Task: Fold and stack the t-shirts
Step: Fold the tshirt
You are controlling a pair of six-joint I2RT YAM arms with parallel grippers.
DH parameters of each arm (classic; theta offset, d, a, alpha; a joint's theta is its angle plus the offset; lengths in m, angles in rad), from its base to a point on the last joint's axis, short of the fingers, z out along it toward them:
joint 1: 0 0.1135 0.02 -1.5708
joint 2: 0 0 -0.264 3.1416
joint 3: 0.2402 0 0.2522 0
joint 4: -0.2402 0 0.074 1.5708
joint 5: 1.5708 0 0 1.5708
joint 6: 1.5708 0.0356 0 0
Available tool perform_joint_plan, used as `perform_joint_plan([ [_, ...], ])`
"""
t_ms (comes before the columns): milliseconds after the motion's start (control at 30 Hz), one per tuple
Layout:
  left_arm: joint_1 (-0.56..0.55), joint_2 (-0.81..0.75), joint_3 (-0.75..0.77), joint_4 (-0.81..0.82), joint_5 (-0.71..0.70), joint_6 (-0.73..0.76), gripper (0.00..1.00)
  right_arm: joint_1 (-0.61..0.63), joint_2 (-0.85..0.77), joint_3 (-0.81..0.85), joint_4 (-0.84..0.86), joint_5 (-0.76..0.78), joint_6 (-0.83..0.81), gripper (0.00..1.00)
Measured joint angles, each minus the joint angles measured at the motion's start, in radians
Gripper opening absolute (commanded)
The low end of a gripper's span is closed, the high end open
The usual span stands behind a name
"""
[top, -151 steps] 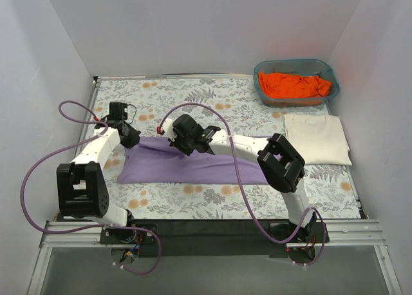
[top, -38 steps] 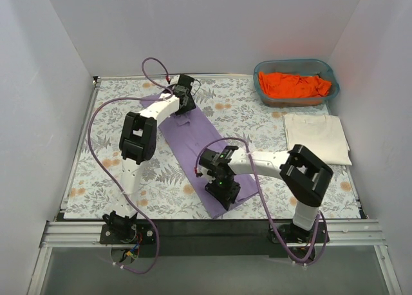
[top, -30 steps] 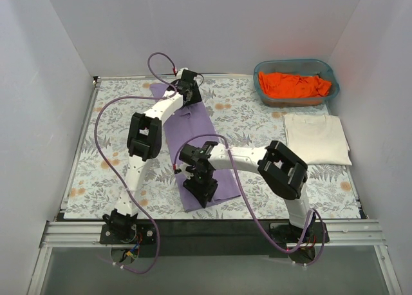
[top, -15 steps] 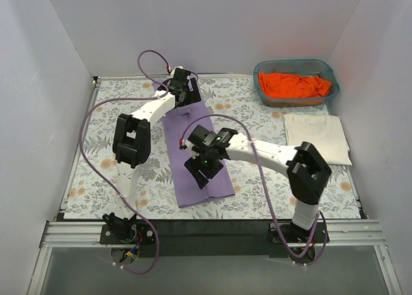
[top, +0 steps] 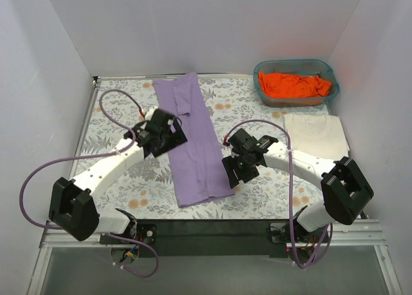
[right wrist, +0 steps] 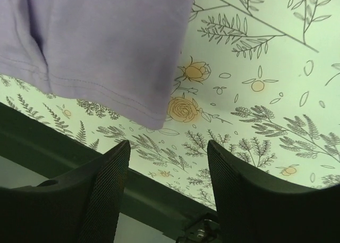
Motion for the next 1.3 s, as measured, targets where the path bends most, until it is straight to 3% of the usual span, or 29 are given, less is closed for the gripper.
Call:
perform_joint_plan([
  [167, -0.133, -0.136, -0.319, -0.098, 0.055, -0.198, 0.66, -0.003, -0.001, -0.057, 0.061, -0.015, 0.032, 0.50],
  [300, -0.200, -0.212, -0.426, -0.132, 0.069, -0.335, 0.58, -0.005, -0.001, -0.080, 0.127, -0.022, 0.059, 0.45],
  [667, -0.342, -0.157, -0.451, -0.152, 0.072, -0.472, 0.54, -0.006, 0.027, -0.124, 0.219, -0.030, 0.096, 0.42],
  [1300, -0.389, -0.068, -0.451, -0.166, 0.072, -0.478, 0.51, 0.013, 0.072, -0.155, 0.261, -0.074, 0.092, 0.27],
])
